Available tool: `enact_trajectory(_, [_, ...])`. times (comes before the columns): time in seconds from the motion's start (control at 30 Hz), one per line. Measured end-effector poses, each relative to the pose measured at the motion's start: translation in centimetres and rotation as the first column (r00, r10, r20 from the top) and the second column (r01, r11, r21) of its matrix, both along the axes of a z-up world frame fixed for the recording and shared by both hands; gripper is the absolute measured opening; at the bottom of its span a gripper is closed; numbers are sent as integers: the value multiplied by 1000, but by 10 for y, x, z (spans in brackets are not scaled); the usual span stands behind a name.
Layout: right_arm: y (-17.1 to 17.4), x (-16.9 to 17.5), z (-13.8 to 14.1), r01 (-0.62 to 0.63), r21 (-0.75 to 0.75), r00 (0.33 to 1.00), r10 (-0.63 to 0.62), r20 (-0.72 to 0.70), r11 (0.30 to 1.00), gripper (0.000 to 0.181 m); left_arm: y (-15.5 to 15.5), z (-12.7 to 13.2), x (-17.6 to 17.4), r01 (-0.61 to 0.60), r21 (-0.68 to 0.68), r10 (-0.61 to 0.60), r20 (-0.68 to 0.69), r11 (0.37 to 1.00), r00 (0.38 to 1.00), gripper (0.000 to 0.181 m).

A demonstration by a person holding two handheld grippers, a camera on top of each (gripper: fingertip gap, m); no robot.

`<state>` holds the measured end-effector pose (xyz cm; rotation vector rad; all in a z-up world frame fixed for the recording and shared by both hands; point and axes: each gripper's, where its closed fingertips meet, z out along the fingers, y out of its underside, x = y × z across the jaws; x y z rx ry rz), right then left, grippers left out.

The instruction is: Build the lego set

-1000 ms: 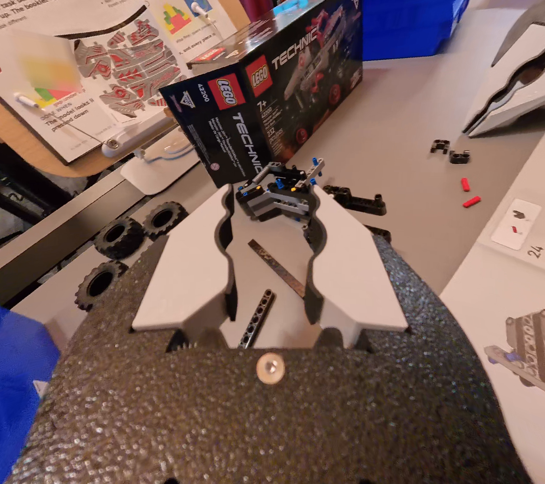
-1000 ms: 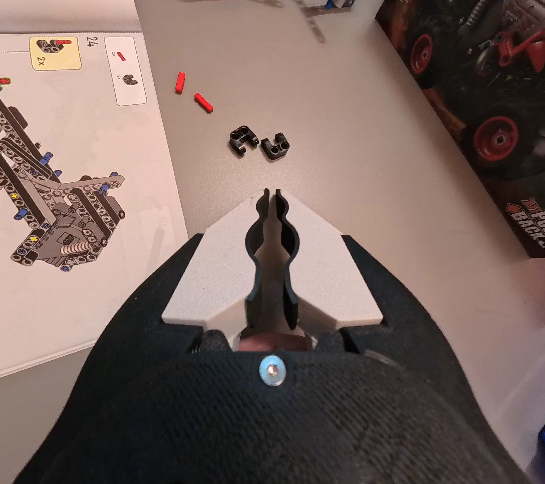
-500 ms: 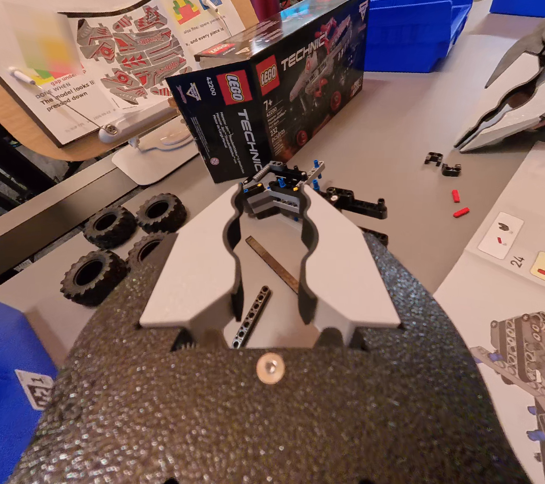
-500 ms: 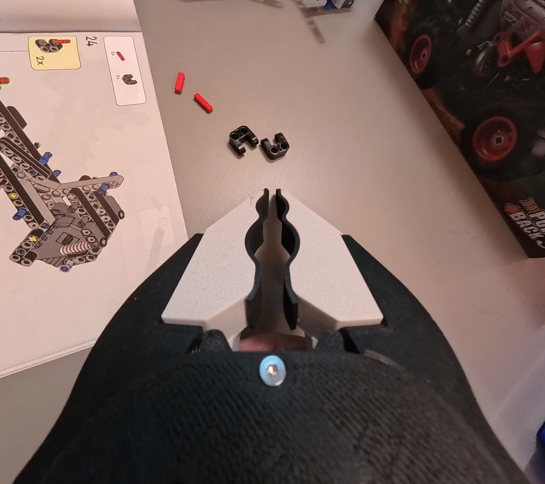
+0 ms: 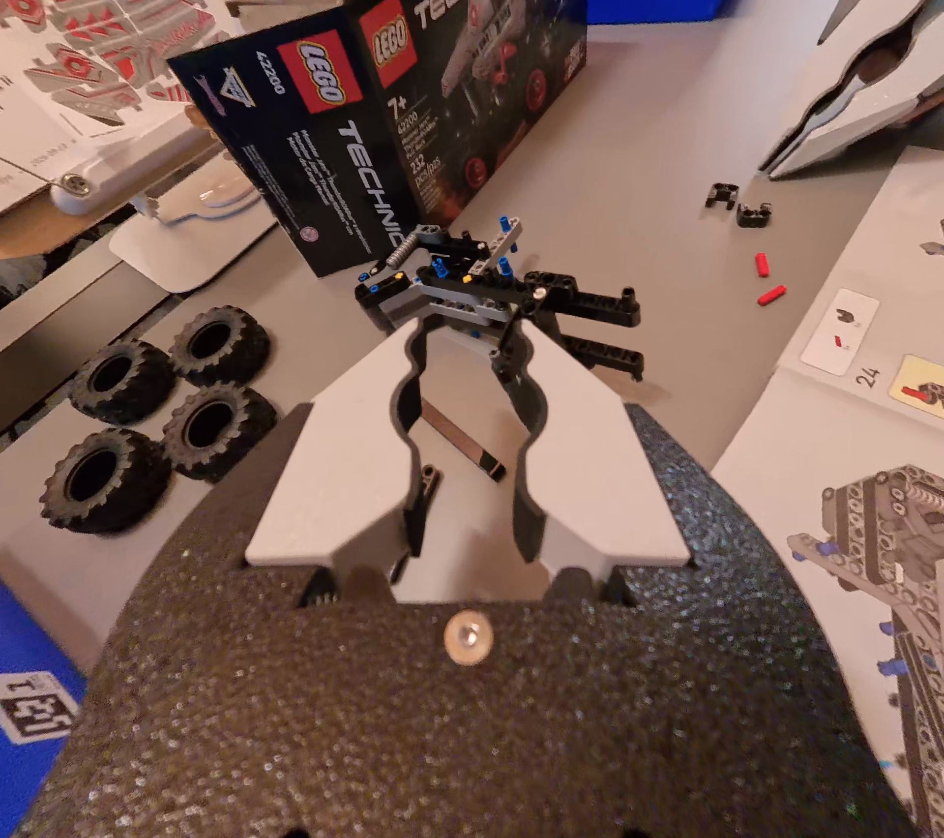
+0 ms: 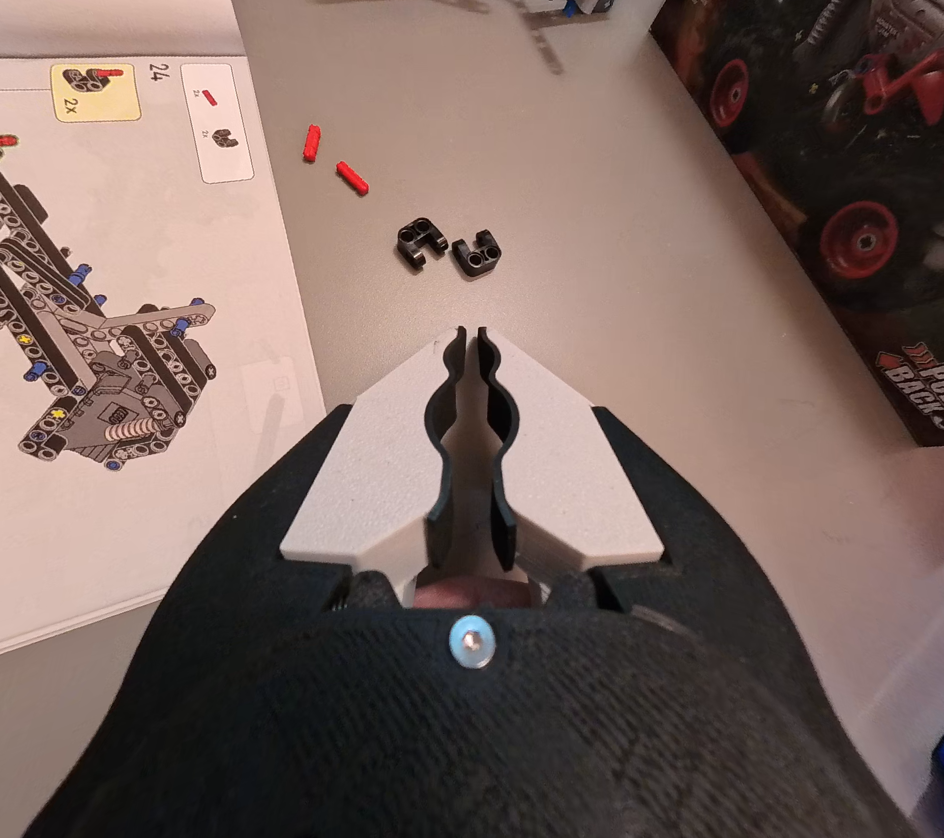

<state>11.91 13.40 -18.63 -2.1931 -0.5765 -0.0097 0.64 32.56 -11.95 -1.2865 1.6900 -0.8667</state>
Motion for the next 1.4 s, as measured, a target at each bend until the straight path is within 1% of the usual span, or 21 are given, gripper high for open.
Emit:
enact_trajectory(0.07, [0, 0, 0, 0, 0, 1000, 0, -1, 1000, 3, 0, -1, -1, 4, 3, -4, -8, 1000, 1000, 32])
enact_trajectory(0.13, [0, 0, 0, 0, 0, 1000, 0, 0, 1000, 2, -4, -3, -1, 16, -30, -17, -20, 999, 1000, 33])
enact_trajectory(0.23, [0, 0, 0, 0, -1, 1000, 0, -1, 1000, 2, -9, -14, -2, 32, -94, -40, -83, 995, 996, 40])
enact_trajectory(0.33, [0, 0, 0, 1, -1, 1000, -1, -3, 1000, 2, -12, -26, -5, 58, -83, -69, -148, 995, 987, 43])
enact_trajectory(0.37, [0, 0, 0, 1, -1, 1000, -1, -3, 1000, 2, -13, -28, -5, 62, -66, -72, -157, 996, 985, 41])
enact_trajectory(0.47, [0, 0, 0, 2, 0, 1000, -2, -2, 1000, 2, -15, -30, -3, 91, 23, -87, -150, 996, 985, 26])
enact_trajectory(0.53, [0, 1, 0, 4, 1, 1000, -4, 0, 1000, 3, -16, -30, -2, 126, 126, -108, -142, 984, 984, 15])
enact_trajectory(0.57, [0, 1, 0, 4, 2, 1000, -4, 1, 1000, 3, -14, -29, -2, 140, 205, -113, -138, 969, 984, 10])
enact_trajectory(0.6, [0, 1, 0, 4, 2, 1000, -4, 3, 1000, 3, -13, -30, -2, 162, 299, -124, -143, 940, 982, 10])
enact_trajectory(0.7, [0, 1, 0, 4, 1, 1000, -4, 0, 1000, 3, -11, -26, 1, 201, 560, -155, -129, 804, 979, 12])
enact_trajectory(0.83, [0, 1, 0, 6, 2, 1000, -6, 1, 1000, 4, -6, -13, 4, 163, 769, -150, -88, 618, 985, 12])
enact_trajectory(0.87, [0, 1, 0, 7, 2, 1000, -7, 2, 1000, 4, -6, -10, 5, 153, 796, -147, -81, 585, 986, 11])
enact_trajectory(1.0, [0, 2, 0, 11, 4, 1000, -11, 3, 1000, 5, -5, 1, 6, 107, 866, -142, -43, 488, 989, 11])
enact_trajectory(1.1, [2, 6, 2, 42, 14, 999, -42, 7, 999, 20, -7, 10, 5, 84, 909, -154, -22, 408, 988, 12])
enact_trajectory(1.17, [4, 14, 4, 95, 26, 995, -95, 6, 995, 31, -10, 14, 5, 73, 931, -171, -11, 358, 985, 12])
enact_trajectory(1.23, [8, 26, 7, 170, 46, 985, -170, 2, 984, 41, -13, 18, 6, 60, 942, -182, 1, 330, 983, 11])
enact_trajectory(1.27, [11, 30, 12, 202, 72, 979, -201, -14, 977, 47, -14, 19, 6, 58, 948, -185, 1, 312, 983, 11])
enact_trajectory(1.3, [15, 32, 20, 231, 108, 973, -227, -49, 967, 59, -14, 19, 6, 58, 952, -188, 0, 300, 982, 11])
enact_trajectory(1.33, [21, 31, 30, 247, 140, 967, -235, -94, 959, 60, -14, 19, 6, 55, 954, -189, 2, 296, 982, 12])
enact_trajectory(1.37, [29, 29, 44, 247, 176, 966, -227, -128, 953, 55, -14, 20, 7, 50, 955, -188, 6, 291, 982, 12])
enact_trajectory(1.4, [40, 27, 59, 243, 218, 966, -215, -145, 945, 57, -14, 21, 7, 44, 958, -188, 11, 285, 982, 12])
